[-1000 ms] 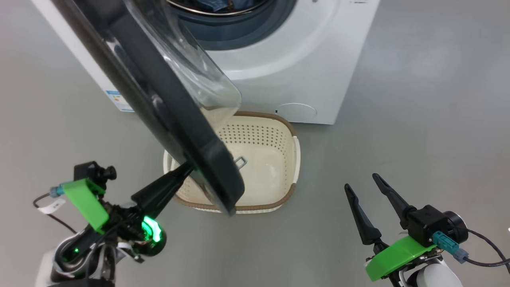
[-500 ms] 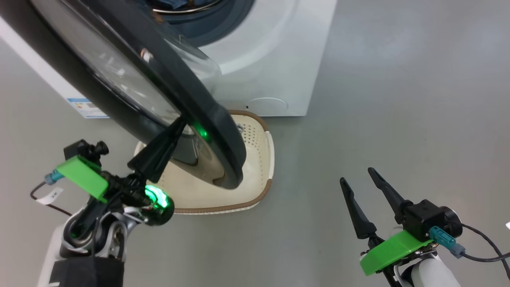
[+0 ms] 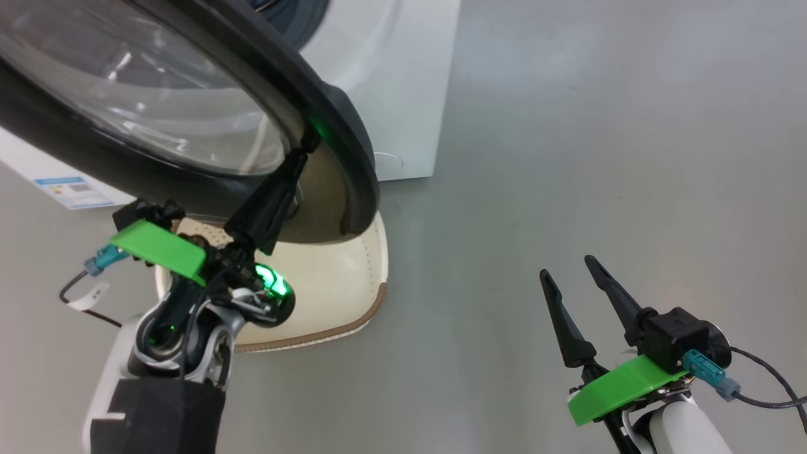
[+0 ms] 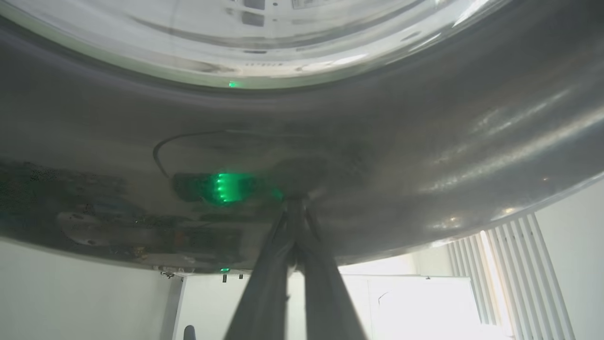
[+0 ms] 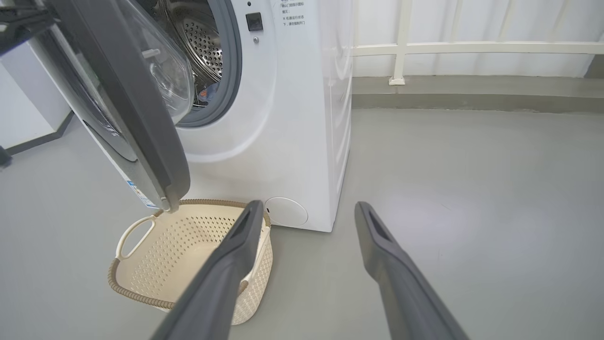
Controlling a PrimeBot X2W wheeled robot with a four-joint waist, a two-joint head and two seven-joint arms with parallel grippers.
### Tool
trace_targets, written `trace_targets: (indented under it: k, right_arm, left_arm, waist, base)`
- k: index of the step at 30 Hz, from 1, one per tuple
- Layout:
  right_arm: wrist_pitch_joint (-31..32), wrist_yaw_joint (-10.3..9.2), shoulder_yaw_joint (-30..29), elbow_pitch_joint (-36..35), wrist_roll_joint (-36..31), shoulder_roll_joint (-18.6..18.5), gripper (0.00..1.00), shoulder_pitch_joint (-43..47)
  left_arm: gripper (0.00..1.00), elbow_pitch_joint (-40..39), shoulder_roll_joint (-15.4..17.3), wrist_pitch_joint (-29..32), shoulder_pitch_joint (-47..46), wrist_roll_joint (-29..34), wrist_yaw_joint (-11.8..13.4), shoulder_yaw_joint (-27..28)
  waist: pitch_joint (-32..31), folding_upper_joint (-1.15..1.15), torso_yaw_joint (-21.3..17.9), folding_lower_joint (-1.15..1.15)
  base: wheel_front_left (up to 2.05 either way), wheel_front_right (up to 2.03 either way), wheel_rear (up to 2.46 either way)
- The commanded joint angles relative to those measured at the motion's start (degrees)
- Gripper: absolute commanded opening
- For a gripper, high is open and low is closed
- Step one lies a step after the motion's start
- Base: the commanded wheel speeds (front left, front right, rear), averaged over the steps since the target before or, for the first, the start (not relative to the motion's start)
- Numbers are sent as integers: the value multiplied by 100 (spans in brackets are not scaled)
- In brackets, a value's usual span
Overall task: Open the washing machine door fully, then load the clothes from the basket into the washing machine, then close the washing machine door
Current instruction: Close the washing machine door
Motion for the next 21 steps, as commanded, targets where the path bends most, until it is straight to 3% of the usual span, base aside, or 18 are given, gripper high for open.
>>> trace_targets:
  k: [1, 10, 21]
  right_arm:
    - [-74, 9, 111, -125, 16, 24, 100, -69]
    - [-74, 9, 55, -103, 12, 59, 100, -53]
    - [-74, 9, -68, -348, 278, 99, 100, 93]
  left_arm:
    - [0, -83, 95, -104, -224, 61, -40, 89]
    - [0, 43, 95, -360, -271, 14, -40, -86]
    - [0, -337, 95, 29, 376, 279, -40, 190]
  waist:
    - [4, 0, -89, 0]
    - [-46, 0, -173, 0]
    - [-393, 0, -146, 0]
  base:
    - [0, 0, 0]
    - [0, 0, 0]
    - [0, 0, 0]
